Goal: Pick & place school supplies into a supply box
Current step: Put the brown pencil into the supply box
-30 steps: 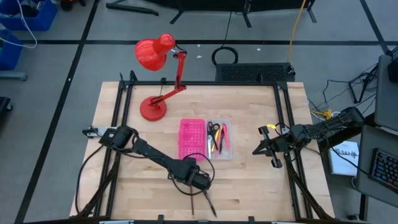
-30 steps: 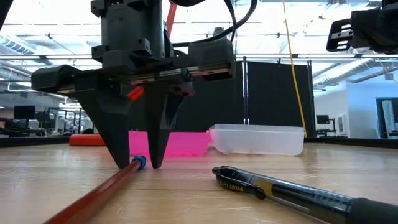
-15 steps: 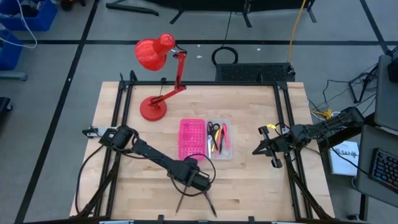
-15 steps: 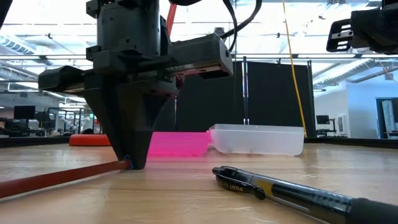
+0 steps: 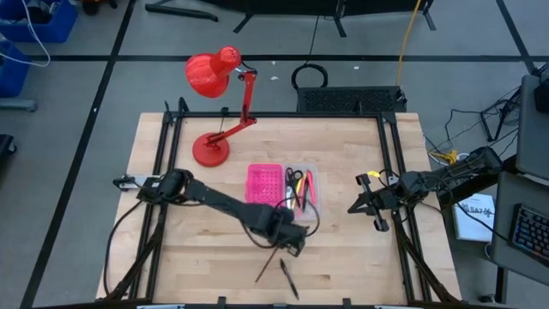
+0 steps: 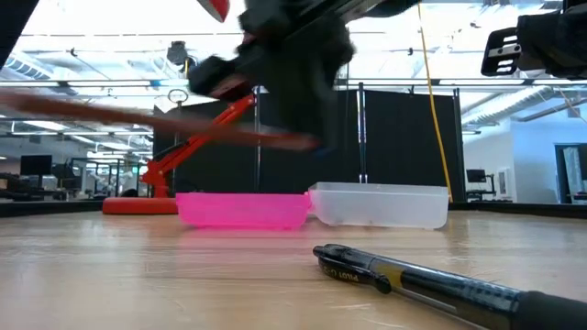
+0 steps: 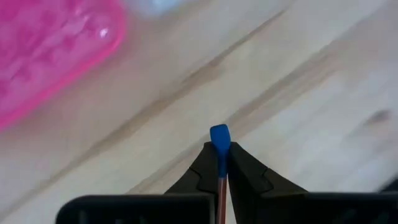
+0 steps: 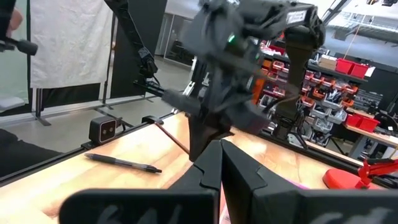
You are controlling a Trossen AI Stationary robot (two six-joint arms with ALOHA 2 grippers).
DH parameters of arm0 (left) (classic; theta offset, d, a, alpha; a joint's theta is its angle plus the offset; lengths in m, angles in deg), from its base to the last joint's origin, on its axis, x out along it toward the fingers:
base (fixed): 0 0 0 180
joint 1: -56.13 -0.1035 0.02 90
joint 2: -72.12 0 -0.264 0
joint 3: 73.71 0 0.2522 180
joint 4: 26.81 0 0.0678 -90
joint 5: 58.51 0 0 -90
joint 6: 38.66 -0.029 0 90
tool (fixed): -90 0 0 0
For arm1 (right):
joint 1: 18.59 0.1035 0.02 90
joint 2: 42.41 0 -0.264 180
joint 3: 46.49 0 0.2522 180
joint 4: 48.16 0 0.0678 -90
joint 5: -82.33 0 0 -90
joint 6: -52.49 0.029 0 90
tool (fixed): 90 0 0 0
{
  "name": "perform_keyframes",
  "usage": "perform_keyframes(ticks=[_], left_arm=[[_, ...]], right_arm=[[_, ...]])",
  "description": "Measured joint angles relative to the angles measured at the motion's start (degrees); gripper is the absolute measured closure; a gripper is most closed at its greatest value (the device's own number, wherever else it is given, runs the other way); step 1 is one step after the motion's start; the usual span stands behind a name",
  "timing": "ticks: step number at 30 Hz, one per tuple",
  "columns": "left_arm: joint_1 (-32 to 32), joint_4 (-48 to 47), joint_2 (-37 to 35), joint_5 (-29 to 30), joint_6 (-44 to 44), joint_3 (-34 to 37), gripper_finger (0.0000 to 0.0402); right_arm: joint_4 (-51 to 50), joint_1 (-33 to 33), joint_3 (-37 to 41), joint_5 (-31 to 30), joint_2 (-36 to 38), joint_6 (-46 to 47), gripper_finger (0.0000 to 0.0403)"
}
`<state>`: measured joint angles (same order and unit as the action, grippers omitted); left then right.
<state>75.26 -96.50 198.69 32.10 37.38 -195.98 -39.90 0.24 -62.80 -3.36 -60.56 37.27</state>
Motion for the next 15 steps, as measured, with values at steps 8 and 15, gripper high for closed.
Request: perform_keyframes(ticks=[8, 15], left_arm=[[-8.7, 0.1, -0.1, 10.1, -6.5, -8.2, 0.0379], [-19.1, 2.4, 0.0, 9.7, -11.3, -8.2, 0.0378]], right_arm=[[0.0, 0.0, 0.0, 0.0, 0.0, 1.0, 0.0403], [0.0, 0.0, 0.0, 0.0, 0.0, 1.1, 0.0403]])
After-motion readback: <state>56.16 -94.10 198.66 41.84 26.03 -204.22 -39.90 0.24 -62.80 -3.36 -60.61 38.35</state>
